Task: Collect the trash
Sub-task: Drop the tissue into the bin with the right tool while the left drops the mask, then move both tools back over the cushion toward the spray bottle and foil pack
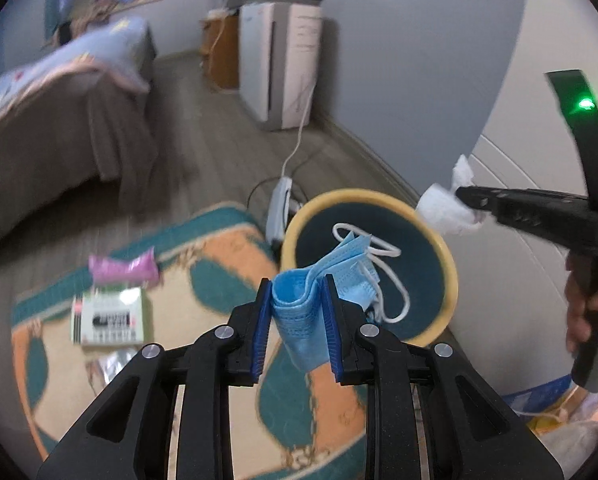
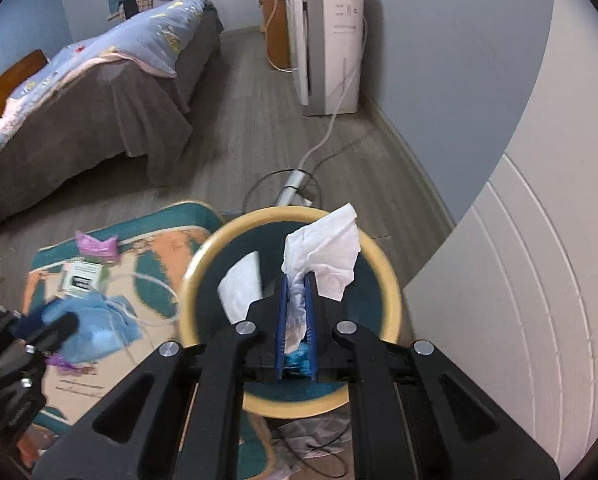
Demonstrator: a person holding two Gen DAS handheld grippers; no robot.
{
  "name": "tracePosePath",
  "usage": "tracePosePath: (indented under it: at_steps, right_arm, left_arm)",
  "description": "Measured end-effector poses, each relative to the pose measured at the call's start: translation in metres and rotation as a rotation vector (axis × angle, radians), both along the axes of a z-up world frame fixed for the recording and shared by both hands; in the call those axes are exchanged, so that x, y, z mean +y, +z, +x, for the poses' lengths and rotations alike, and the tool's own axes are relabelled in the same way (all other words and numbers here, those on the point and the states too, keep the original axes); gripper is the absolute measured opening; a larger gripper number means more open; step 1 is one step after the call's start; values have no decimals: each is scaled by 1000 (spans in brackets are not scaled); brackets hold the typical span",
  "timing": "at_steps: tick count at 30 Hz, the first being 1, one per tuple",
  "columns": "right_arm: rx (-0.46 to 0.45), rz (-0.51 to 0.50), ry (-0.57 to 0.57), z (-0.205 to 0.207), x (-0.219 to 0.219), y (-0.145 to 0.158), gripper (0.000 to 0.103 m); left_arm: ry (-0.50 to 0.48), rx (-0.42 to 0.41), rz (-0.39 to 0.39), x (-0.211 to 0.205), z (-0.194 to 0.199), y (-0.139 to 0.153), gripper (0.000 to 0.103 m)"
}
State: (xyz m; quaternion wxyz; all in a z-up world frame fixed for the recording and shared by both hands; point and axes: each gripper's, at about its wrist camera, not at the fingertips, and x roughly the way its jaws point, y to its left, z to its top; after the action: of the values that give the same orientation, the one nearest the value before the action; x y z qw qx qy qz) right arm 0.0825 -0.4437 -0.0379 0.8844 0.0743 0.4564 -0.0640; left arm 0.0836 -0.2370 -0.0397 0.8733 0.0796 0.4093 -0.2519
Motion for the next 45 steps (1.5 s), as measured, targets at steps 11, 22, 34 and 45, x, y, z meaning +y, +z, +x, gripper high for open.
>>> tracePosePath:
  at_steps: [11,22,34,45]
  right_arm:
    - [105,79,-96,15,-27,-43,8]
    - [113,53,-76,23,-15,-46,33]
    - [86,22,-1,37,49,-23,97]
    - [56,-17,90,39,131,-1,97]
  left_arm:
    - [-117,39,70,-79,26,-27,26]
    - [-30,35,42,-57,45,-30,61]
    - [218,52,2,71,44,-4,92]
    - [336,25,21,155,17,9,94]
